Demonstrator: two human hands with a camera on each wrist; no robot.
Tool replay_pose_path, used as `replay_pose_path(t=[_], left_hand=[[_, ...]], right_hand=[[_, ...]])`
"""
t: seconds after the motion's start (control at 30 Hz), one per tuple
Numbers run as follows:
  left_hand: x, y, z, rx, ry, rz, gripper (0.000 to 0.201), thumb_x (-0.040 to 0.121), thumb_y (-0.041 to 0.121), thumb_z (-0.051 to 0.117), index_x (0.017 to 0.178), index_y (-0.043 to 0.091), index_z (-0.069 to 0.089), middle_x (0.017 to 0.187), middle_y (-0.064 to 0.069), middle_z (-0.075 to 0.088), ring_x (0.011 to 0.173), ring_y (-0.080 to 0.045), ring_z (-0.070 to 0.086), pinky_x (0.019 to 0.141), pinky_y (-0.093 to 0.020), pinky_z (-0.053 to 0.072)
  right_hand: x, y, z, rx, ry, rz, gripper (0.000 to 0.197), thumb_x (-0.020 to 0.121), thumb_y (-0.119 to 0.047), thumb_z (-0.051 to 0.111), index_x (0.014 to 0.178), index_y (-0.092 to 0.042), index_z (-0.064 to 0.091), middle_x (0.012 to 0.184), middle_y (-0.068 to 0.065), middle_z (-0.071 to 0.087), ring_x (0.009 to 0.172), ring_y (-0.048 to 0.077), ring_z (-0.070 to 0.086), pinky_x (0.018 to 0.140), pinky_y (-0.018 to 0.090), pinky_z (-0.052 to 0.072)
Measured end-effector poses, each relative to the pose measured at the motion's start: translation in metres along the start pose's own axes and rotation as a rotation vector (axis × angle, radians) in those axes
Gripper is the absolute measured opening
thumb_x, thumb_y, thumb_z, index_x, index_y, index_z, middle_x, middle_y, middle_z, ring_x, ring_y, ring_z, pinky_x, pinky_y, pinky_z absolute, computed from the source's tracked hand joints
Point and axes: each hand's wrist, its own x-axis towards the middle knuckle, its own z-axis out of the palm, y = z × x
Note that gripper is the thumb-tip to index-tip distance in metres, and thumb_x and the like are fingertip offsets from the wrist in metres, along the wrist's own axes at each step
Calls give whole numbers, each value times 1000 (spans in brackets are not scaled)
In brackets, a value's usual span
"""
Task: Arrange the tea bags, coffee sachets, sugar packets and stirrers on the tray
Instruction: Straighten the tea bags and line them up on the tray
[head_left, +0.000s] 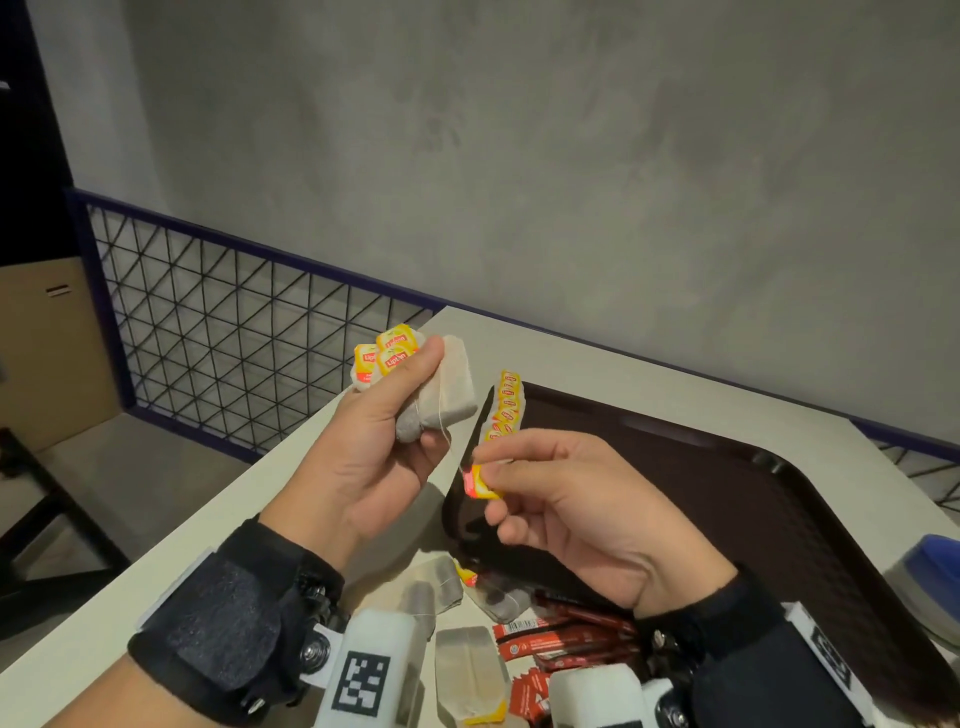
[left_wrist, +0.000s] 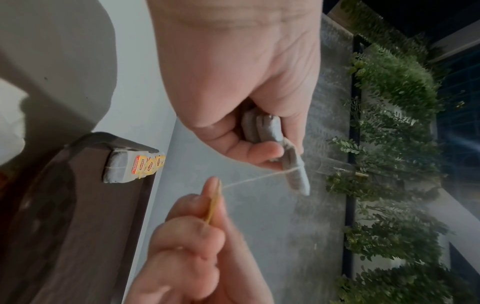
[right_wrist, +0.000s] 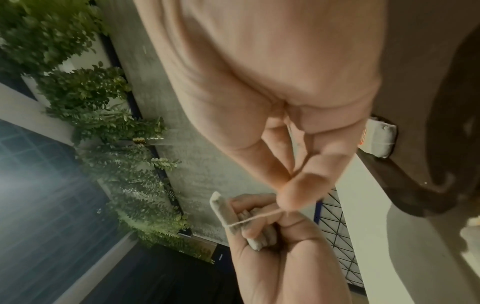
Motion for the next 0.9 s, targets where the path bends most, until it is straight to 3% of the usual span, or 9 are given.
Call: replay_pose_path(t=[0.07,0.13,0.27,0.37,0.47,0.63,0.73,0.83,0.9], left_hand=[[-4,-1,2,79,-95,-66,11,73,27,73,71,17,78,69,1,67,46,-5,60,32,-11,34],[-9,-2,3,184,-193,-109,23,77,24,67,59,15,78,63,-2,69,44,-8,64,30,-11,33],[-15,-4,4,326,-319,-153,23,81,19,65,64,15,80,66,-8,73,46,-11,67,28,-13,35],[-12,-2,-2,365,-357,-149,19,83,15,66,71,13,81,72,-11,73,48,-12,67,28,-14,37],[-14,1,-3,399,-388,-138,20,84,12,64,71,12,78,67,-10,71,41,-10,63,28,-14,35],[-14,2,-1,400,-401,-107,22,83,9,60,66,10,75,59,-10,69,38,-10,62,27,-12,31],[-12,4,-5,374,-454,-126,10,75,15,72,76,7,78,68,-13,73,40,-11,63,28,-13,34],[-5,3,-15,396,-548,-161,37,64,23,95,93,6,79,81,-15,74,48,-12,66,33,-16,41],[-2,2,-19,447,-544,-154,48,61,28,99,97,5,77,82,-15,72,48,-13,63,35,-18,42]], right_hand=[[3,-2,-4,110,63,-55,22,91,6,66,113,5,69,86,23,66,57,17,62,50,21,54],[3,-6,-9,219,81,-95,25,90,5,66,115,3,70,88,20,67,59,14,62,53,21,55],[1,-12,-12,334,12,-65,43,82,0,68,125,3,66,97,18,62,59,12,58,52,20,51],[-4,-14,-10,352,-4,-12,45,79,-1,70,124,4,68,102,20,59,57,12,54,49,20,44],[-7,-15,-9,222,23,-45,33,85,-2,69,117,1,71,96,20,64,58,14,54,54,24,40],[-14,-20,-12,-102,79,-276,16,93,-1,67,107,-3,73,94,24,71,68,21,66,55,25,52],[-14,-23,-11,48,0,-225,18,90,3,66,107,2,71,86,20,67,62,18,65,51,22,53],[-11,-23,-10,258,-53,-77,29,81,2,69,110,2,72,85,17,67,59,14,64,51,19,54],[-11,-22,-10,361,-82,-18,42,76,0,71,118,4,70,88,16,67,59,13,63,50,19,54]])
